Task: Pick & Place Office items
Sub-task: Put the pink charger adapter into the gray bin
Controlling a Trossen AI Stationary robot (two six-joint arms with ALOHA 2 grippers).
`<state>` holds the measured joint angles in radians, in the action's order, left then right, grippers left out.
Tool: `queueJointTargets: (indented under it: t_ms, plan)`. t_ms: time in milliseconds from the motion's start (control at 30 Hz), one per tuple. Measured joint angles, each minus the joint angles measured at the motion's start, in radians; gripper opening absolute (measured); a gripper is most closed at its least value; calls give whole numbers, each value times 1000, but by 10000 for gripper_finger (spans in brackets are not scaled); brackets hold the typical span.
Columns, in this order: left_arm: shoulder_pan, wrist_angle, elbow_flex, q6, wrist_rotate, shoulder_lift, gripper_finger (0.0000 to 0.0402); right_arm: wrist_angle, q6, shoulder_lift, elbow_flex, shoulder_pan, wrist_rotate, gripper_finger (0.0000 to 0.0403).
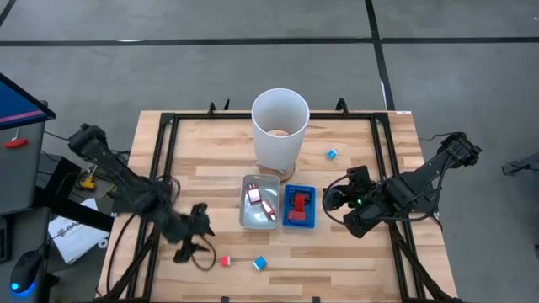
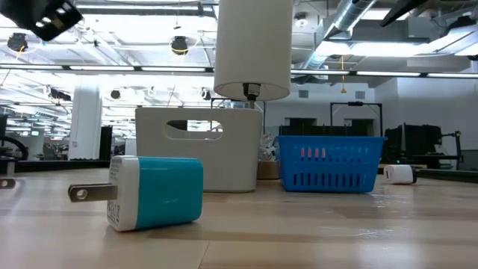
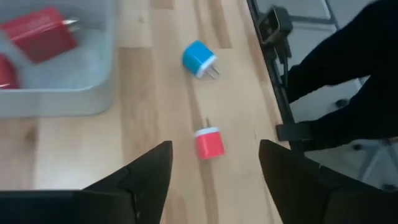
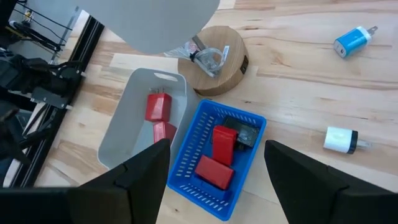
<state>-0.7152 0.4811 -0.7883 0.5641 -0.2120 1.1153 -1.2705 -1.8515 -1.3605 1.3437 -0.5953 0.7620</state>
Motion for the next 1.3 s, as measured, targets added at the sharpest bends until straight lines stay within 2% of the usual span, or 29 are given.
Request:
queueJointTargets:
  t_ms: [167, 267, 400, 600, 867, 1067, 1300]
  plan:
    - [-94, -132, 1, 33, -47, 163, 269, 0, 0, 0, 0, 0, -3, 254]
    - [-103, -145, 1, 60, -52, 251, 286, 0, 0, 0, 0, 0, -10, 254]
    - [-102, -148, 1, 115, -121, 346, 300, 0, 1, 0, 0, 0, -39, 254]
    - [-95, -270, 1, 123, -90, 482, 300, 0, 3, 0, 0, -5, -58, 254]
    - [-86, -334, 1, 159, -89, 564, 288, -9, 3, 8, 0, -13, -70, 254]
    - [-70, -334, -2, 203, -111, 608, 247, -20, 3, 18, 0, -13, -77, 254]
    - [-51, -303, 2, 206, -98, 556, 120, -20, 2, 21, 0, -13, -81, 254]
